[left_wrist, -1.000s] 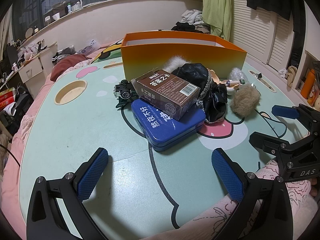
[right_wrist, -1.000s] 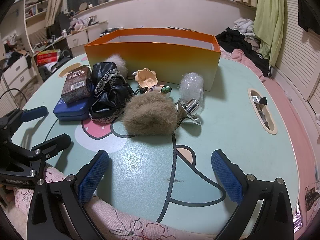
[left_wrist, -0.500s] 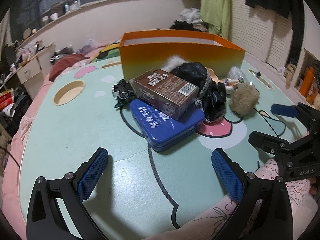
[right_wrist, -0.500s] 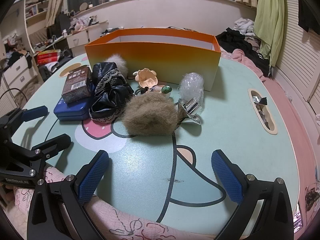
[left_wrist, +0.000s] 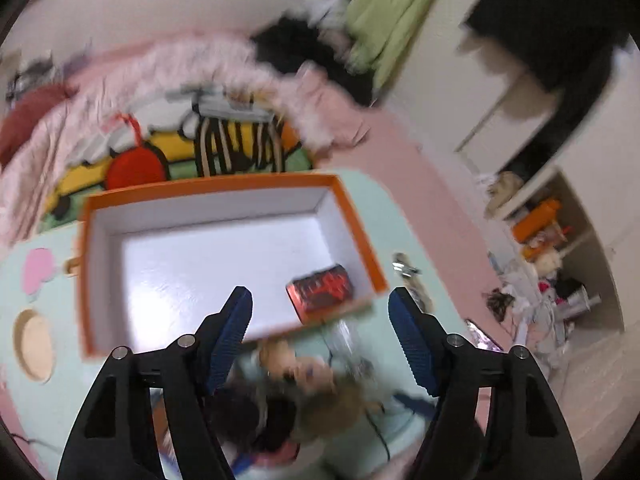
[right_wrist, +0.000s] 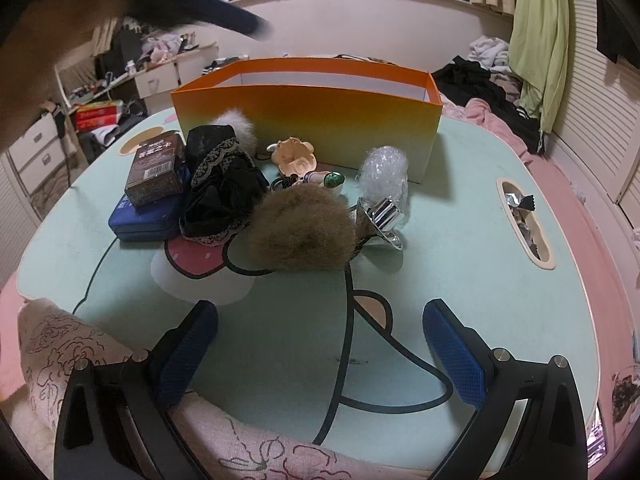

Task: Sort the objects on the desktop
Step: 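Grasp the red-black patterned box with the left gripper, place it beside the ball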

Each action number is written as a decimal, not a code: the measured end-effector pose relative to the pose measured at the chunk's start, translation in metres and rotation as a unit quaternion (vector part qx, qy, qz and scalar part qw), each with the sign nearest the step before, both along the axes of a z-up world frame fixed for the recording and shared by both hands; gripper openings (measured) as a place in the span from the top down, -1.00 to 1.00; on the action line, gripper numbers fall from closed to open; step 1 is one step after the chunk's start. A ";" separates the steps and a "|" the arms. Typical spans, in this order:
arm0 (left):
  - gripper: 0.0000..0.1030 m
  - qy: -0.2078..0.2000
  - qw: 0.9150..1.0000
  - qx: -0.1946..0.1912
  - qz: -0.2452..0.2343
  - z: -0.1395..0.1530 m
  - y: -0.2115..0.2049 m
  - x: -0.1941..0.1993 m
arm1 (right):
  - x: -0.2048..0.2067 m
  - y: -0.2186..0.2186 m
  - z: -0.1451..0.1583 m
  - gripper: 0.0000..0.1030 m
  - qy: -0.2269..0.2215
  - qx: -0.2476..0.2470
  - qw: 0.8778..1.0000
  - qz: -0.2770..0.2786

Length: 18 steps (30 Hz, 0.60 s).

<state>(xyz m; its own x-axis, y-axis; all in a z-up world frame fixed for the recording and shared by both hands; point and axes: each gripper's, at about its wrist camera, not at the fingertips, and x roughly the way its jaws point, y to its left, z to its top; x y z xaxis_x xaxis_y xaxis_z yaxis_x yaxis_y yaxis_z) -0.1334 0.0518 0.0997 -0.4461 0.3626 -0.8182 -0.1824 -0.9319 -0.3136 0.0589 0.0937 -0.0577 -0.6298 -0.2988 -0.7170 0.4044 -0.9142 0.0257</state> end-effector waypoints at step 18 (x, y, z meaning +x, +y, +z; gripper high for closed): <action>0.04 -0.133 0.990 -0.013 -0.039 -0.072 0.023 -0.058 | -0.001 0.002 0.001 -0.99 -0.001 -0.004 1.000 0.002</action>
<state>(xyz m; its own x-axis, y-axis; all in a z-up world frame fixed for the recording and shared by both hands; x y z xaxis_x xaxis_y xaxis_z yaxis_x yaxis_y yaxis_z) -0.1910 0.0748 0.0274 -0.1856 0.3655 -0.9121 -0.1688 -0.9263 -0.3368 0.0582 0.0955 -0.0564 -0.6273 -0.3076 -0.7155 0.4078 -0.9124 0.0346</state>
